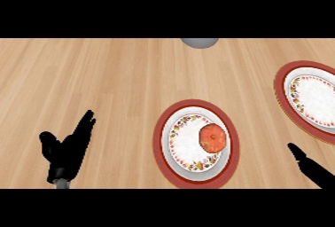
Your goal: Pick the squash from the plate and place it in the plate
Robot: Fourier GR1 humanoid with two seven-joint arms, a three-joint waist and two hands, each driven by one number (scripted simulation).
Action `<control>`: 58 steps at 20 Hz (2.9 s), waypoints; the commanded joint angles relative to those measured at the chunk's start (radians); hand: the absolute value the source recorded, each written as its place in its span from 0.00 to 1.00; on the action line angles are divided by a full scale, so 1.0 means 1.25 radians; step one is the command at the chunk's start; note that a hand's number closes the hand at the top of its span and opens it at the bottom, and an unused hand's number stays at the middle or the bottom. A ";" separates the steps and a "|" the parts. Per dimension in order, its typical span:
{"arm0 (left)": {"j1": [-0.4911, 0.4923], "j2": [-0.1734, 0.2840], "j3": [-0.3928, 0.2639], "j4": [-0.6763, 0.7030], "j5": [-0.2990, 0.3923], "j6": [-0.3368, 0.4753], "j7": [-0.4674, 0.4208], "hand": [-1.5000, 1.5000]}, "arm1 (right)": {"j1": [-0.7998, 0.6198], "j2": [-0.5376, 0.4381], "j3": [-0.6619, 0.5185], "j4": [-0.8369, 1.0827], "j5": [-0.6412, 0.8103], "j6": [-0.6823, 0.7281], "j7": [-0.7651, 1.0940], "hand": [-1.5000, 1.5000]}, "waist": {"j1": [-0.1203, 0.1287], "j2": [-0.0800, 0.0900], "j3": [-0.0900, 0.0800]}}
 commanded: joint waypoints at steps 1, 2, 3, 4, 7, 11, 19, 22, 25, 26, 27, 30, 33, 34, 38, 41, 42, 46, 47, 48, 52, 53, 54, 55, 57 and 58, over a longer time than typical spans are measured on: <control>-0.016 -0.024 -0.016 0.043 -0.002 -0.005 0.011 0.50 | 0.109 -0.071 0.048 -0.095 0.106 0.073 0.143 0.00 | 0.004 0.007 -0.006; -0.024 -0.017 -0.022 0.023 -0.016 0.014 0.042 0.50 | 0.120 -0.073 0.090 -0.074 0.128 0.101 0.152 0.00 | 0.012 0.008 -0.005; -0.013 -0.016 -0.021 0.025 -0.012 0.004 0.030 0.50 | 0.144 -0.109 0.073 -0.082 0.118 0.144 0.191 0.00 | 0.011 0.008 -0.006; -0.014 -0.007 -0.015 0.028 -0.005 -0.015 0.022 0.50 | 0.148 -0.100 0.118 -0.090 0.182 0.147 0.227 0.00 | 0.020 0.010 -0.007; -0.028 -0.018 -0.015 0.041 -0.008 -0.017 0.014 0.50 | 0.133 -0.152 0.118 -0.184 0.228 0.245 0.397 0.00 | 0.024 0.010 -0.007; -0.046 -0.030 -0.010 0.062 -0.021 -0.004 0.016 0.50 | 0.055 -0.134 0.188 -0.224 0.347 0.343 0.591 0.00 | 0.035 0.011 -0.005; -0.053 -0.046 -0.011 0.103 -0.033 -0.035 -0.007 0.50 | -0.226 0.031 0.354 -0.108 0.549 0.498 0.851 0.00 | 0.036 0.008 -0.003; -0.032 -0.043 -0.019 0.043 -0.025 -0.035 0.035 0.50 | -0.258 0.115 0.416 -0.061 0.641 0.529 0.919 0.00 | 0.036 0.006 -0.003; -0.020 -0.065 -0.010 0.099 -0.039 -0.037 -0.037 0.50 | -0.288 0.157 0.380 0.011 0.576 0.555 0.895 0.00 | 0.033 0.008 -0.002; -0.043 -0.041 -0.002 0.049 -0.025 -0.038 0.055 0.50 | -0.261 0.146 0.367 0.009 0.560 0.555 0.871 0.00 | 0.030 0.006 -0.001; 0.004 -0.063 -0.007 0.065 -0.045 -0.025 -0.020 0.50 | -0.269 0.167 0.368 0.013 0.561 0.561 0.878 0.00 | 0.031 0.006 -0.002; -0.020 -0.064 -0.014 0.038 -0.065 -0.004 0.043 0.50 | -0.328 0.225 0.364 0.069 0.569 0.579 0.882 0.00 | 0.031 0.006 -0.001; -0.033 -0.075 -0.001 0.041 -0.066 -0.017 0.048 0.50 | -0.249 0.239 0.398 0.065 0.618 0.533 0.841 0.00 | 0.026 0.005 -0.001; -0.023 -0.054 0.026 0.076 -0.046 -0.057 0.009 0.50 | -0.260 0.251 0.383 0.175 0.637 0.452 0.779 0.00 | 0.028 0.006 -0.001; -0.014 -0.057 0.023 0.031 -0.051 -0.057 0.039 0.50 | -0.304 0.285 0.385 0.199 0.699 0.510 0.855 0.00 | 0.028 0.005 -0.001; -0.011 -0.063 0.018 0.019 -0.069 -0.047 0.050 0.50 | -0.324 0.275 0.324 0.167 0.674 0.598 0.861 0.00 | 0.028 0.005 -0.001; -0.020 -0.087 0.013 0.050 -0.078 -0.038 0.030 0.50 | -0.297 0.280 0.323 0.243 0.677 0.509 0.799 0.00 | 0.027 0.006 -0.001; -0.018 -0.069 0.050 0.045 -0.068 -0.057 0.039 0.50 | -0.283 0.287 0.320 0.218 0.695 0.549 0.821 0.00 | 0.026 0.006 -0.001; -0.048 -0.098 0.027 0.040 -0.084 -0.033 0.070 0.50 | -0.297 0.287 0.347 0.201 0.693 0.564 0.857 0.00 | 0.026 0.005 -0.001; -0.009 -0.105 0.018 0.056 -0.086 -0.046 0.022 0.50 | -0.344 0.287 0.305 0.324 0.655 0.498 0.809 0.00 | 0.031 0.007 -0.001; -0.050 -0.107 0.049 0.084 -0.092 -0.060 0.026 0.50 | -0.320 0.287 0.293 0.247 0.644 0.568 0.805 0.00 | 0.026 0.006 -0.001; -0.047 -0.102 0.050 0.047 -0.096 -0.049 0.055 0.50 | -0.328 0.287 0.308 0.346 0.648 0.486 0.782 0.00 | 0.028 0.006 -0.001; -0.060 -0.076 0.082 0.133 -0.065 -0.113 0.000 0.50 | -0.366 0.287 0.340 0.342 0.627 0.509 0.850 0.00 | 0.028 0.007 -0.001; 0.010 -0.103 0.033 0.027 -0.106 -0.062 0.029 0.50 | -0.338 0.287 0.333 0.325 0.633 0.525 0.827 0.00 | 0.030 0.005 -0.001; -0.024 -0.075 0.066 0.021 -0.078 -0.089 0.054 0.50 | -0.354 0.285 0.308 0.323 0.618 0.631 0.792 1.00 | 0.029 0.005 -0.001; -0.051 -0.077 0.076 0.069 -0.071 -0.106 0.044 0.50 | -0.368 0.287 0.305 0.407 0.608 0.568 0.749 1.00 | 0.029 0.007 -0.001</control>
